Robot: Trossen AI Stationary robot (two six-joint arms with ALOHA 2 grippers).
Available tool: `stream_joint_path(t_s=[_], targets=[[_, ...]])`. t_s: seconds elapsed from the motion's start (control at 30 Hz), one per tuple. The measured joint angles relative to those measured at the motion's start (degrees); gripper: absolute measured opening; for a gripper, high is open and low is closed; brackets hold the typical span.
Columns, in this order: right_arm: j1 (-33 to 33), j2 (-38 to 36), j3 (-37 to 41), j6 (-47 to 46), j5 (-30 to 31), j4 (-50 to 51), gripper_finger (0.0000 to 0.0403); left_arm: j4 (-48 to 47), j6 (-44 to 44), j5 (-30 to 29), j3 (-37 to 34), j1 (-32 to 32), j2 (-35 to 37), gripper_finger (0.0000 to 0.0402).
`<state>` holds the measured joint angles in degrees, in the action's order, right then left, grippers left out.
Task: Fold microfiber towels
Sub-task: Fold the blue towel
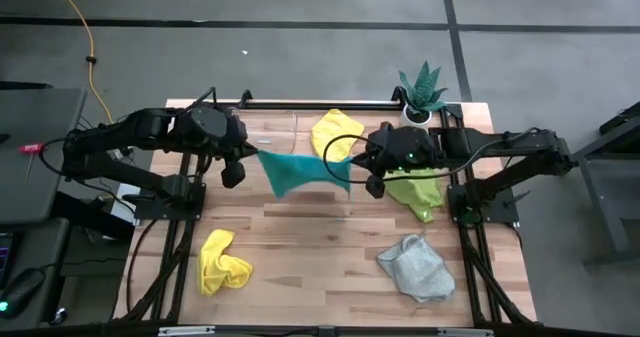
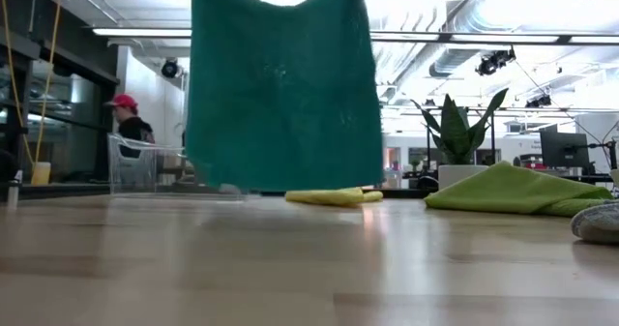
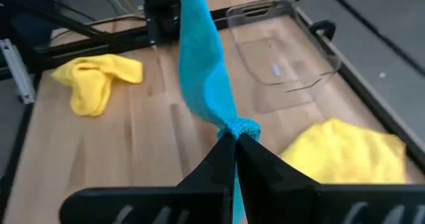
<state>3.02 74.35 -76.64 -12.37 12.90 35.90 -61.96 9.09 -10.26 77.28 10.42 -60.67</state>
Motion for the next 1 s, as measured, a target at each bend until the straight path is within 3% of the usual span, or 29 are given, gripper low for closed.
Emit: stream_joint_path(t_s=[0.17, 0.5, 0.77, 1.0], targets=[[-0.8, 0.26, -0.05, 0.88, 2.13, 4.11, 0.0, -2.39, -3.74, -6.29, -0.04, -1.18, 0.01, 0.0], [-0.74, 3.31, -0.07, 0.61, 0.05, 7.7, 0.0, -4.25, -0.04, -5.49, -7.0, -4.67, 0.27, 0.0], [3.65, 10.54, -0.07, -1.81, -7.09, 7.65, 0.0, -3.39, 12.04, -2.48, -15.22, -12.63, 0.27, 0.0], [11.21, 19.73, -0.05, -5.05, -9.13, 7.61, 0.0, 5.38, 24.94, -1.7, -24.45, -23.24, 0.24, 0.0]])
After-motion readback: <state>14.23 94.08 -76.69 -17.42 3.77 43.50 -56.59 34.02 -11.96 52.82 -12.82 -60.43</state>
